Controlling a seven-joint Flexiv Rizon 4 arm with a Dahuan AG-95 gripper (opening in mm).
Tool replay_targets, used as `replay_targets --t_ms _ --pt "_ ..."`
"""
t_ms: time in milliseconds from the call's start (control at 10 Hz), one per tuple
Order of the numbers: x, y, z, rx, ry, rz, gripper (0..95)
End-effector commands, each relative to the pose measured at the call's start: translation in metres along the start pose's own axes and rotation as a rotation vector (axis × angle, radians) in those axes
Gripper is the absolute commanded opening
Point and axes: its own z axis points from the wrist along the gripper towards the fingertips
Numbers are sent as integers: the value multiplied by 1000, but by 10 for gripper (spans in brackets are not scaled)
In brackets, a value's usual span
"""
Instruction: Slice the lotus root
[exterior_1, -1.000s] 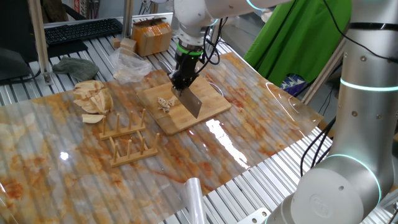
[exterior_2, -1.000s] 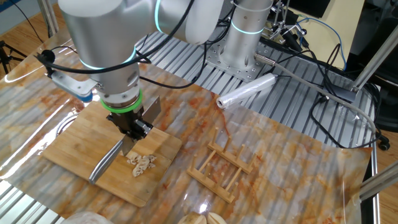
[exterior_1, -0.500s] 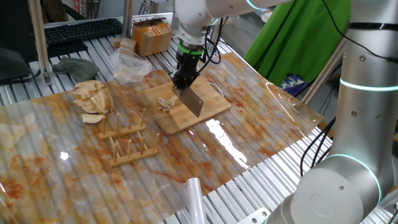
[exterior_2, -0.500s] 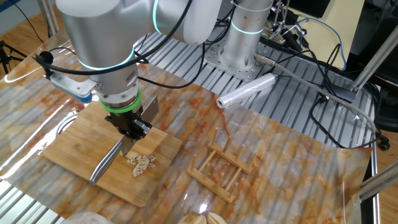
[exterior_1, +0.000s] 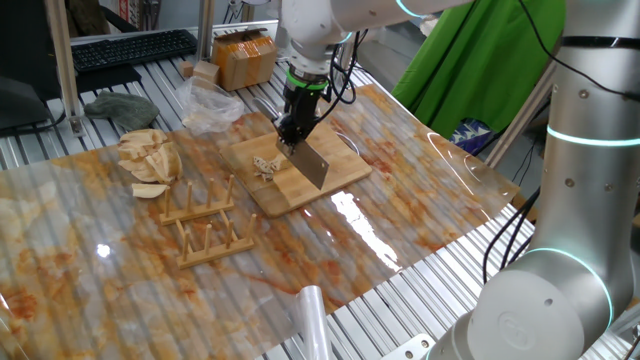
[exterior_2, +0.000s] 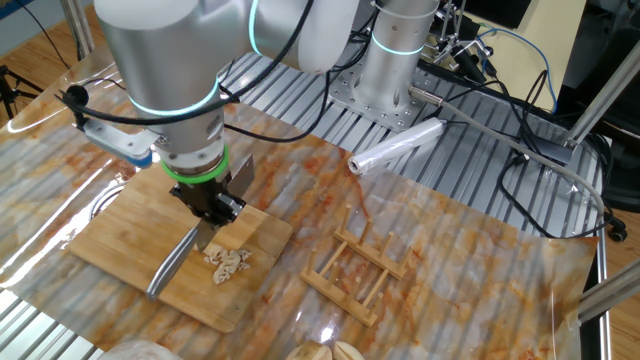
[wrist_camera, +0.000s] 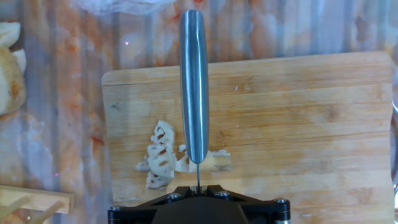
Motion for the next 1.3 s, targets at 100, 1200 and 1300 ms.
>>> replay_targets --t_ms 100,1200,1300 --pt "-6 1 21 -12 -11 3 0" --pt "-3 3 10 -22 2 26 0" --pt "-2 2 5 -21 2 27 0"
